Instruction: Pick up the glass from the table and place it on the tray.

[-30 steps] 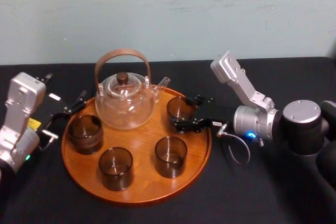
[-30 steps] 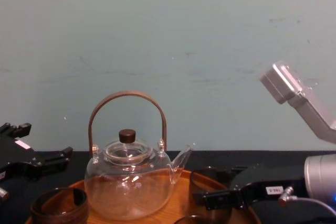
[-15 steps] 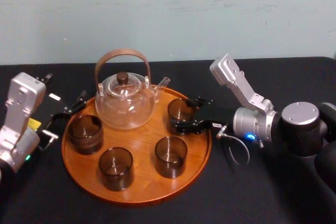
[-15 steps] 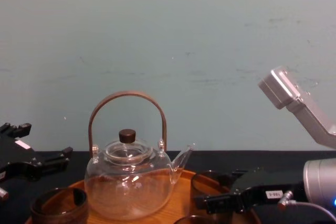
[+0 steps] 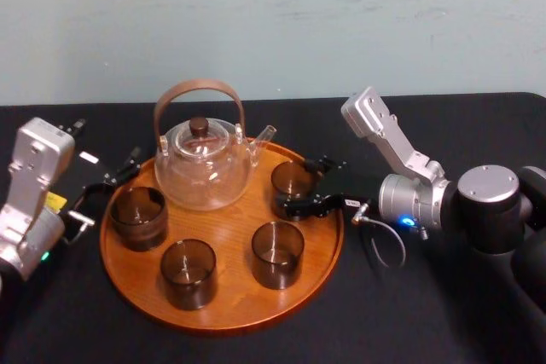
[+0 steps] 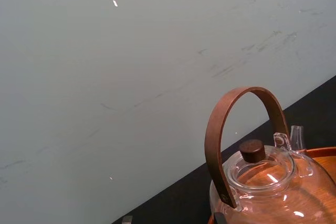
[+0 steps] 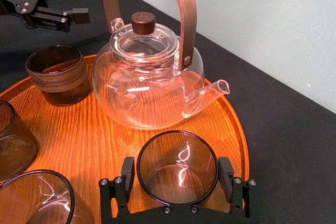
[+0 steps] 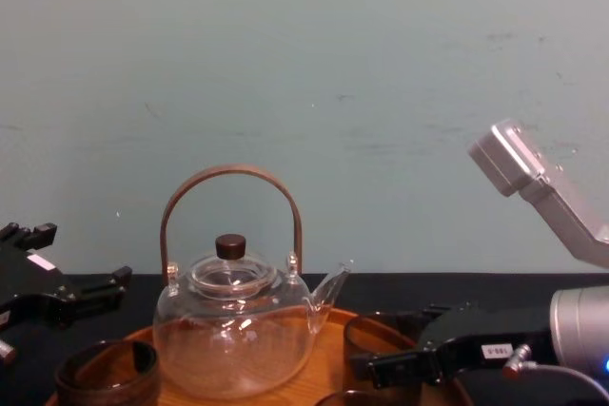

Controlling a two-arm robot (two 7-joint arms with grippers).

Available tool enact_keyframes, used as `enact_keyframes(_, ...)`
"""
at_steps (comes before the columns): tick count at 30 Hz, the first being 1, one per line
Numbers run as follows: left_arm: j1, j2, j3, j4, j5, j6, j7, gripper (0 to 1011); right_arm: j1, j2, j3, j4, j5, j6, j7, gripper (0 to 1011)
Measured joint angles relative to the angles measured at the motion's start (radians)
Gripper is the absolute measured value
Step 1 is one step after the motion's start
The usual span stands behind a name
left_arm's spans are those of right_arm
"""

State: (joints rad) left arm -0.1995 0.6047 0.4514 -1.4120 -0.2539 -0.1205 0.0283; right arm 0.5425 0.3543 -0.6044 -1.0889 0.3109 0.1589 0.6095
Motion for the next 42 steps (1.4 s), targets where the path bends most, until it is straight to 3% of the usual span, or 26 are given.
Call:
enact_keyframes(18,0.000,0.000,0.000,0.000,0.000,0.000,0.000,1001,-0.003,0.005,0.003,-0.007,0.007,0.001,0.007,1002)
enact_keyframes(31,0.000,0.000,0.000,0.000,0.000,0.000,0.000,1002,-0.087,0.114,0.049,-0.149,0.070,0.007,0.048,1002)
enact_keyframes(42,0.000,0.000,0.000,0.000,0.000,0.000,0.000,1001,-0.191,0.234,0.116,-0.267,0.151,-0.039,0.063,1002)
